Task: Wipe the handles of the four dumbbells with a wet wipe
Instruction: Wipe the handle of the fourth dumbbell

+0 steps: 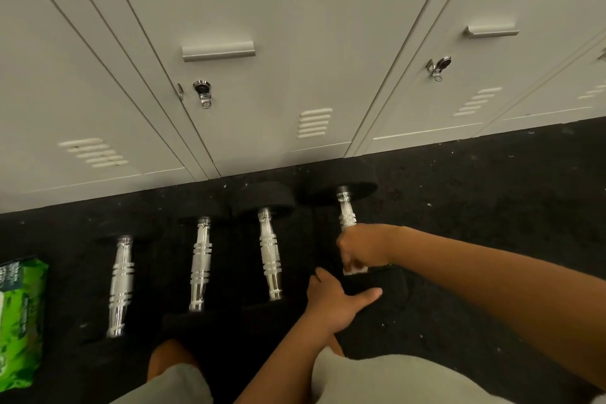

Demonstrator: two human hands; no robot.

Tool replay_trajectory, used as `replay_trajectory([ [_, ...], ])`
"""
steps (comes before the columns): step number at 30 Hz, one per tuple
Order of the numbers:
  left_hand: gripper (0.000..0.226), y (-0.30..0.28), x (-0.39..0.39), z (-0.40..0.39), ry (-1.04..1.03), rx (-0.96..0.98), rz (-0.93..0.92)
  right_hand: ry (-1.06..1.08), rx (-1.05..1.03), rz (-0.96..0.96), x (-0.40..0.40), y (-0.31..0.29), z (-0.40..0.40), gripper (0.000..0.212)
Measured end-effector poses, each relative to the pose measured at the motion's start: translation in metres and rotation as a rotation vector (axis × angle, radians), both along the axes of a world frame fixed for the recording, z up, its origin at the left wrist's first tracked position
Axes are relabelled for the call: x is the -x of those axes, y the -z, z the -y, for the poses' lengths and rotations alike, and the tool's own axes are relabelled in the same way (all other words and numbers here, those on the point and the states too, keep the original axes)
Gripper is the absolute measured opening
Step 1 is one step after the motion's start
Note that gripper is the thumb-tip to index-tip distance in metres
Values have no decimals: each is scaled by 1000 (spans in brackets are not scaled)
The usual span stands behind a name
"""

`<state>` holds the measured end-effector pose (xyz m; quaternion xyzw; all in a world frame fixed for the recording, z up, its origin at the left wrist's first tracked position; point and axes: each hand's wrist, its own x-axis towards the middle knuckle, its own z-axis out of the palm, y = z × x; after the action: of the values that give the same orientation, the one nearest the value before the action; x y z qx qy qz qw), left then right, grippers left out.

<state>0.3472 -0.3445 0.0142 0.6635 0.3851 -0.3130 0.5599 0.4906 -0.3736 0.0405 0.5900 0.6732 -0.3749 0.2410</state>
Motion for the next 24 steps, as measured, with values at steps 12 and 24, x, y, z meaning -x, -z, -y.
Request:
replay_trajectory([
  [12,110,4,0,7,41,36,-37,-193,38,14,8,12,-12,31],
  [24,107,5,1,7,44,23,-56,-49,40,35,15,25,-15,29],
])
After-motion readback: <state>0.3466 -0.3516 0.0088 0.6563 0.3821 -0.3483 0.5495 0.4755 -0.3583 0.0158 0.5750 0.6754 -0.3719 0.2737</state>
